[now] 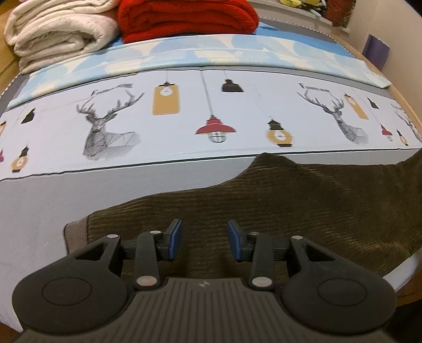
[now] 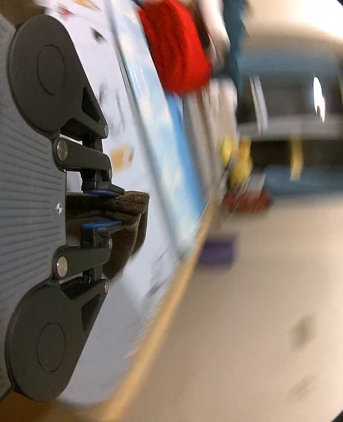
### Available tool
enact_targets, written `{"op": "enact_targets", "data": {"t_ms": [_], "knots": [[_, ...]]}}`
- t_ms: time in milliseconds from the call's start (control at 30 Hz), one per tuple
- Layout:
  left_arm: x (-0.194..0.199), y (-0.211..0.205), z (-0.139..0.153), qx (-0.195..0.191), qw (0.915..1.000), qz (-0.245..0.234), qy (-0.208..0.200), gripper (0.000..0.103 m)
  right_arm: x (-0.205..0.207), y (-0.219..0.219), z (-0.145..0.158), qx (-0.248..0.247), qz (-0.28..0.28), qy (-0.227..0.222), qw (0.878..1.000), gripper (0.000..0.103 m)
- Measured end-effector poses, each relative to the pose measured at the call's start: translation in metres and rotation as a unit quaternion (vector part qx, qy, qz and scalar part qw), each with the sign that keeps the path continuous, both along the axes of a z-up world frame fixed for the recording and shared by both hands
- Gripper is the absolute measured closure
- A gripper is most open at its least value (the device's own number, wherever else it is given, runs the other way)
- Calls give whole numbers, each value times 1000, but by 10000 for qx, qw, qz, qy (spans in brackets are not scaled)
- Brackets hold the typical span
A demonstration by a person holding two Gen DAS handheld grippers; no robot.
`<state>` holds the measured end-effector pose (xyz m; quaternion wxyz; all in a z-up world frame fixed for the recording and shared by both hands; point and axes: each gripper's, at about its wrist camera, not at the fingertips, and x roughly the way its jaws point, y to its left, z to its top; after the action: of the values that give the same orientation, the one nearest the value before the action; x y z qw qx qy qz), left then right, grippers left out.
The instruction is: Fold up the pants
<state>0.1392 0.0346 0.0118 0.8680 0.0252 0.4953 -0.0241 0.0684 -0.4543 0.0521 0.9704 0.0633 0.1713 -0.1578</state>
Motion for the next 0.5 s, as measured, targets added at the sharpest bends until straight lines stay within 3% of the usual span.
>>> {"op": "enact_targets", "data": {"t_ms": [100, 233, 333, 367, 433, 500], "knots": [[-5, 16, 1, -28, 9999, 146, -4, 61, -1, 95, 6, -802, 1106, -194, 9904, 83], [-10, 33, 2, -60, 9996, 283, -1, 61, -8, 206, -19, -1467, 2676, -17, 9523, 83], [-13, 41, 3, -89, 9993, 352, 8, 61, -4, 261, -56, -1633, 3567, 642, 9176, 83], [-13, 43, 3, -100, 9993, 370, 16, 61, -3, 277, -74, -1752, 3864, 1017, 8998, 83], [-15, 46, 4, -115, 9992, 378, 23, 61, -3, 297, -99, -1977, 4121, 1581, 8753, 83], [-16, 48, 5, -119, 9993, 365, 26, 61, -1, 304, -116, -2121, 4235, 1937, 8592, 83]]}}
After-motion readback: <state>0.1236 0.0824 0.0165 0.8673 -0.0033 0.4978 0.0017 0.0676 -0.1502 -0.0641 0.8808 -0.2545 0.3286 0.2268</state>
